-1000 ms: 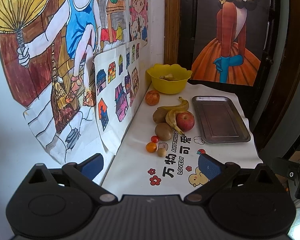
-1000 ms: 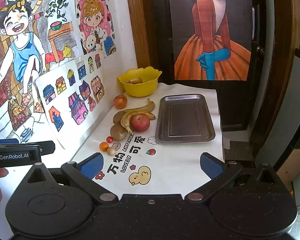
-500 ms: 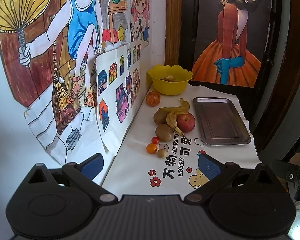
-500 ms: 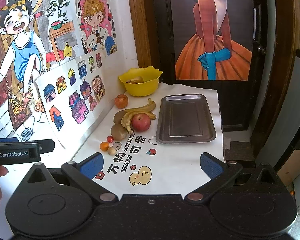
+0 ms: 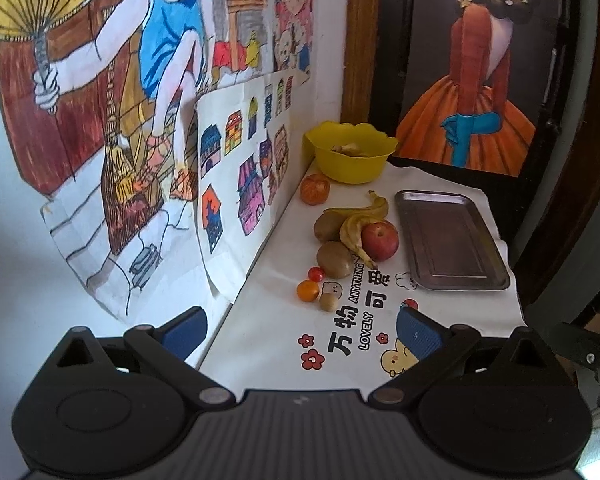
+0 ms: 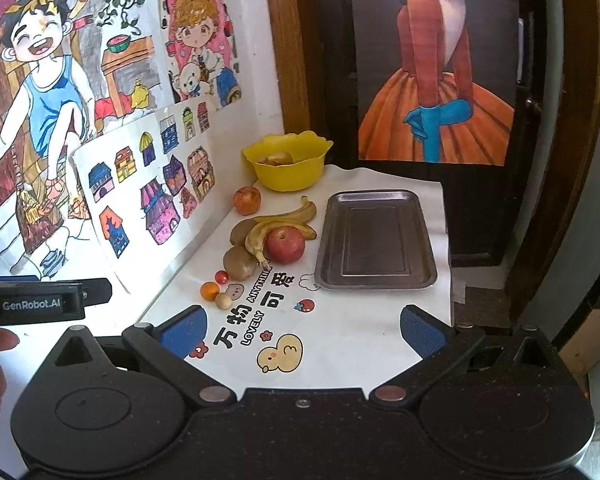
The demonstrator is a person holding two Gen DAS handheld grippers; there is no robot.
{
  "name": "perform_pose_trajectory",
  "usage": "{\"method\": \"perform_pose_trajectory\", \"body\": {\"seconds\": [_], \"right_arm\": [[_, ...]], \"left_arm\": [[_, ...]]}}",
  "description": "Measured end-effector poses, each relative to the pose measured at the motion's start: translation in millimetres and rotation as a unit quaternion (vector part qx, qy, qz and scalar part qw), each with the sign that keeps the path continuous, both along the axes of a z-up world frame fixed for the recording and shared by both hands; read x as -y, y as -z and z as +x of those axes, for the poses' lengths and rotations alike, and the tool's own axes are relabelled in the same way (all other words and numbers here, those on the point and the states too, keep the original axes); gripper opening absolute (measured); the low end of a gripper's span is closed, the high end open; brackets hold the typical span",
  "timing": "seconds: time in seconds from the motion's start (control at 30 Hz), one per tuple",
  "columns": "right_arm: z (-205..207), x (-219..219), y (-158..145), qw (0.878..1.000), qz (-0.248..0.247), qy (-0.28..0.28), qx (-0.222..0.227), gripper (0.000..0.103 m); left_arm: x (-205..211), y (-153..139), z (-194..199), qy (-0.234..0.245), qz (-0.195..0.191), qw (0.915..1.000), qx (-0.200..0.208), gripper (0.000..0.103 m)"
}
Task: Organize fruits
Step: 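Grasp the mandarin orange with the left tool while the right tool grasps the small tan fruit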
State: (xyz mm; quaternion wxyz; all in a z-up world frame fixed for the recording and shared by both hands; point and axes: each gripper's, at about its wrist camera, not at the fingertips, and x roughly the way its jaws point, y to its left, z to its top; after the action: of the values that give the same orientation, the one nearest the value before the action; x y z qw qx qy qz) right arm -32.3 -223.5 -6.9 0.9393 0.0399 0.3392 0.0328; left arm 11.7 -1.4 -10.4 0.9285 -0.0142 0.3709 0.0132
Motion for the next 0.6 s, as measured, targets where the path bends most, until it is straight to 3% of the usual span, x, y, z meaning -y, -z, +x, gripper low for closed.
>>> {"method": "perform_pose_trajectory", "body": {"seconds": [0.37,0.6], "right_arm": [[37.2,47.0,6.6,0.997,-0.014,-0.076,-0.003,0.102],[82.5,77.0,17.9,0.991,-0.013,-0.131,-0.011,0.102]], "left_arm": [[21.5,25.3,25.6,-0.096,-0.016,0.9948,-0.029,0.103],[39.5,43.0,46.9,-0.138,-0.003,0.9889,-0.056,0.103]]}}
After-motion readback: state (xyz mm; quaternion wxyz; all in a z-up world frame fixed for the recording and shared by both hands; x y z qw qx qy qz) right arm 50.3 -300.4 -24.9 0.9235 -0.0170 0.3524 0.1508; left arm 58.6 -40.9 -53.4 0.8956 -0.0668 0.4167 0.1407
